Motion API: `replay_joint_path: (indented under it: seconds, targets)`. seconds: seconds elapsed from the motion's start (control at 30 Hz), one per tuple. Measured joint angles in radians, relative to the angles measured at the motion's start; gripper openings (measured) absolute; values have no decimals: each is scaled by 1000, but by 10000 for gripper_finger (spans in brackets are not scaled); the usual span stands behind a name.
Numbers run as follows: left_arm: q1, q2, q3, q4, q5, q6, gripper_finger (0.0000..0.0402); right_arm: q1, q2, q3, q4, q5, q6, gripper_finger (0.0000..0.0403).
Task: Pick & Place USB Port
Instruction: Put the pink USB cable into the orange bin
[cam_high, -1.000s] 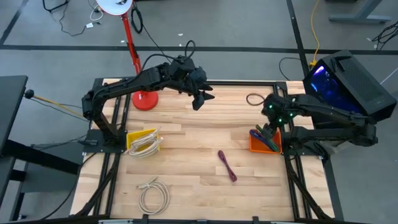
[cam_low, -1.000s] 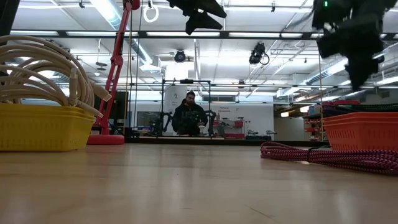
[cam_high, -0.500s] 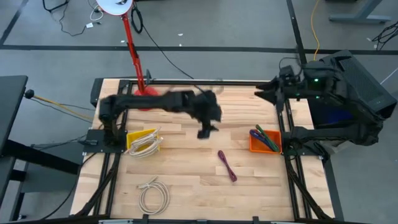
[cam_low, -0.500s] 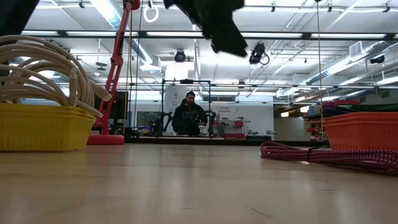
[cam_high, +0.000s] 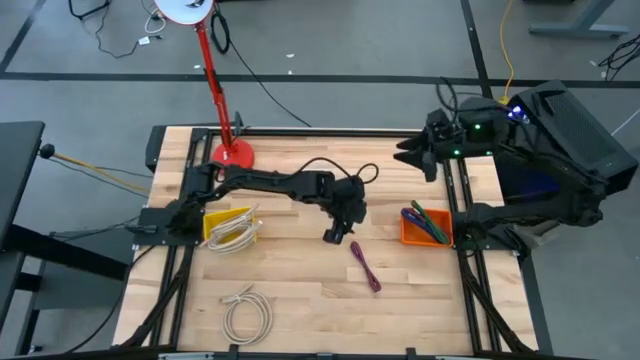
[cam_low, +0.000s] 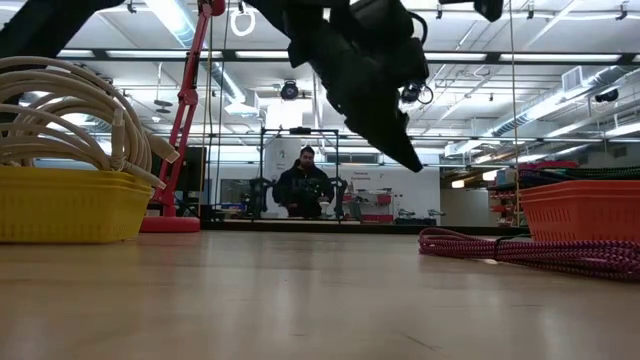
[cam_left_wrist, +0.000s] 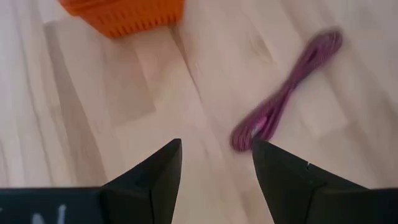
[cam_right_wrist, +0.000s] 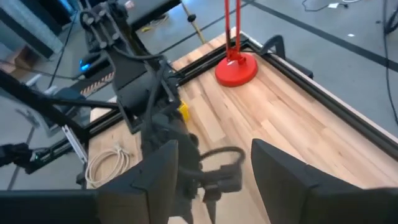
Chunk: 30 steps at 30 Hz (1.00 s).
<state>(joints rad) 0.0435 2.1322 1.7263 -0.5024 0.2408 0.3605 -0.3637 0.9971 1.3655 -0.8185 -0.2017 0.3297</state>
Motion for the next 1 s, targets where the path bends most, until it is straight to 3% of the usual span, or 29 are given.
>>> replay_joint_path:
  seconds: [0.2,0.73,1.0]
  targets:
    - [-17,38,3,-23,-38,88,202,23,47,0,69,-1,-25,204]
    - [-75,147,2,1,22,70,202,47,79,-1,139,-9,-31,204]
    - [-88,158,2,73,-46,56,202,47,79,-1,141,-20,-35,204]
